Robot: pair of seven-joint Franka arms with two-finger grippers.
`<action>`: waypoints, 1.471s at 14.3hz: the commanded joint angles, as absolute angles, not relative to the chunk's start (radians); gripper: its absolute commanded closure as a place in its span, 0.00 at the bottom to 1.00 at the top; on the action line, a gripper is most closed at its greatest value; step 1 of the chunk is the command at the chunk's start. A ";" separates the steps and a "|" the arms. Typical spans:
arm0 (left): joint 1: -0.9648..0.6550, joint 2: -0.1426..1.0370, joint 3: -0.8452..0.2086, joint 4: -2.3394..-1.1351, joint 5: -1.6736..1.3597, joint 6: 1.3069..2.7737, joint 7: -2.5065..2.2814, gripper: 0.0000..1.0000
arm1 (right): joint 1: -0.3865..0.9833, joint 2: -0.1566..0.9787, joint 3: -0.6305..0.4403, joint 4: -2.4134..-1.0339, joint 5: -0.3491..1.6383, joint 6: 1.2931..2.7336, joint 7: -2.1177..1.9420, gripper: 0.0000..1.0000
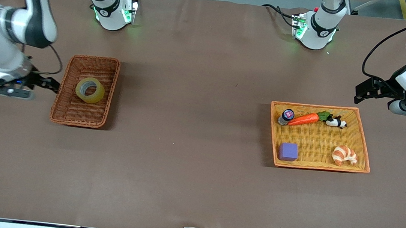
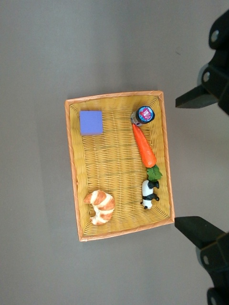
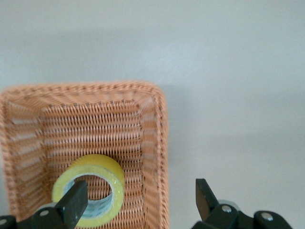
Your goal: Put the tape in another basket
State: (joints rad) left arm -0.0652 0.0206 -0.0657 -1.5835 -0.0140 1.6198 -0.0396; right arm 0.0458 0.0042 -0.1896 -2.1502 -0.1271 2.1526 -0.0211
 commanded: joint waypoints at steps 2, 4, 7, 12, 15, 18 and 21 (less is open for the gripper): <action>-0.064 0.026 -0.067 -1.572 0.003 1.626 -0.034 0.00 | -0.038 0.017 -0.088 -1.872 -0.110 1.900 -0.022 0.00; -0.064 0.026 -0.067 -1.572 0.003 1.626 -0.034 0.00 | -0.020 0.024 -0.087 -1.710 -0.110 1.733 -0.021 0.00; -0.064 0.032 -0.067 -1.569 0.003 1.632 -0.034 0.00 | -0.017 0.023 -0.092 -1.574 -0.022 1.602 -0.018 0.00; -0.066 0.032 -0.068 -1.568 0.006 1.641 -0.035 0.00 | -0.017 0.023 -0.092 -1.470 0.003 1.479 -0.017 0.00; -0.067 0.020 -0.069 -1.566 0.008 1.647 -0.034 0.00 | -0.017 0.023 -0.092 -1.468 0.003 1.479 -0.018 0.00; -0.067 0.011 -0.069 -1.566 0.006 1.660 -0.035 0.00 | -0.017 0.023 -0.092 -1.470 0.003 1.479 -0.018 0.00; -0.067 -0.003 -0.069 -1.571 0.008 1.658 -0.035 0.00 | -0.018 0.023 -0.092 -1.470 0.003 1.479 -0.020 0.00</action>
